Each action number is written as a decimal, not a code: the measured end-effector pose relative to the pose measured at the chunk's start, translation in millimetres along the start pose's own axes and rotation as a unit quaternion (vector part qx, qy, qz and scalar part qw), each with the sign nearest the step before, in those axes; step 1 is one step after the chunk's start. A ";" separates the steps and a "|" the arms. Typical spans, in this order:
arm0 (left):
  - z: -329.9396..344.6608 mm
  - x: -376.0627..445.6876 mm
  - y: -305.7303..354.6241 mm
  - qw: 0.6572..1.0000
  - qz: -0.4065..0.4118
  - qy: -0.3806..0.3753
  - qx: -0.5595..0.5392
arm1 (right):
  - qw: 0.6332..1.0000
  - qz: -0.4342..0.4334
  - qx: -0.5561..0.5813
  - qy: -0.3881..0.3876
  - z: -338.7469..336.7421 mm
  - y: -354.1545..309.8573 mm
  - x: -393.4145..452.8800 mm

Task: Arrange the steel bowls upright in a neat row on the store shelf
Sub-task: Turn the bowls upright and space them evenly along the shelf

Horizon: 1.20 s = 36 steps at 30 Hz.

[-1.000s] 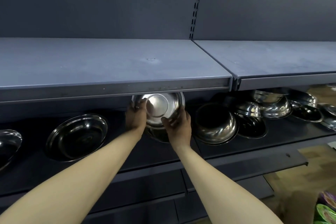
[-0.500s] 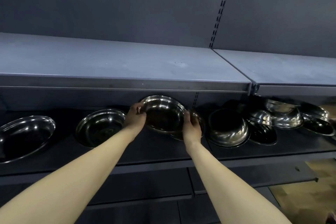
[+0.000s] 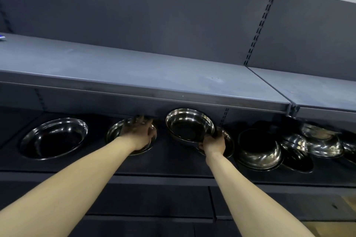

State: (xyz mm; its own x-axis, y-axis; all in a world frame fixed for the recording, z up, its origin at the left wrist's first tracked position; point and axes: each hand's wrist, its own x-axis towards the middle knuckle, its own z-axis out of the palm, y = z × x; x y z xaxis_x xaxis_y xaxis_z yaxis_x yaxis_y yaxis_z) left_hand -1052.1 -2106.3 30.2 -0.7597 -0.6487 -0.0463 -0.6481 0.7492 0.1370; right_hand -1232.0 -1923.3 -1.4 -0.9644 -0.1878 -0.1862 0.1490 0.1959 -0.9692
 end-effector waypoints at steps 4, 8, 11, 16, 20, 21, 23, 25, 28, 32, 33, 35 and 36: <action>-6.6 -8.4 -29.9 0.999 -0.036 0.031 0.025 | 0.999 0.011 0.007 -0.036 28.8 -2.0 -14.5; -12.1 -21.7 -61.8 0.997 -0.071 0.026 -0.001 | 0.996 0.017 0.022 -0.085 63.5 -1.9 -33.5; -14.8 -33.4 -82.2 0.996 -0.086 0.034 0.008 | 0.993 0.014 0.016 -0.115 94.1 0.2 -45.1; -17.8 -47.2 -106.4 0.994 -0.110 0.004 0.002 | 0.988 0.012 0.015 -0.154 138.5 12.0 -64.6; -19.0 -52.9 -117.2 0.995 -0.100 0.002 0.002 | 0.985 0.031 0.012 -0.168 158.6 24.0 -73.2; -18.4 -53.2 -119.9 0.995 -0.098 -0.003 0.002 | 0.985 0.035 0.012 -0.168 160.6 25.1 -76.5; -16.6 -52.6 -124.3 0.995 -0.094 -0.012 0.005 | 0.987 0.032 -0.009 -0.156 167.3 32.2 -77.8; -14.6 -51.5 -127.0 0.996 -0.086 -0.014 0.006 | 0.987 0.029 -0.043 -0.151 175.2 42.1 -73.4; -10.1 -49.6 -128.2 0.997 -0.068 -0.021 -0.002 | 0.987 0.041 -0.051 -0.148 173.1 39.8 -80.7; -1.7 -47.3 -125.0 0.998 -0.030 -0.037 -0.028 | 0.983 0.063 -0.060 -0.165 162.6 36.4 -92.9; 0.1 -46.3 -123.0 0.999 -0.024 -0.037 -0.028 | 0.981 0.071 -0.068 -0.169 161.1 37.5 -95.3; 2.7 -44.4 -118.6 0.999 -0.013 -0.040 -0.026 | 0.976 0.080 -0.092 -0.182 158.8 41.0 -99.2; 4.2 -43.2 -116.3 0.999 -0.005 -0.044 -0.028 | 0.974 0.084 -0.101 -0.184 156.7 42.2 -102.1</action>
State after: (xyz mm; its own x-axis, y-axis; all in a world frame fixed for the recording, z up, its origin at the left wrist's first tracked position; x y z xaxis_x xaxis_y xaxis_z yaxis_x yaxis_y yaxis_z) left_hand -944.1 -2164.8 12.1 -0.7562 -0.6403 -0.1351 -0.6539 0.7318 0.1920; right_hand -1093.0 -2046.6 -48.5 -0.7813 -0.4619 -0.4198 0.2153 0.4319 -0.8759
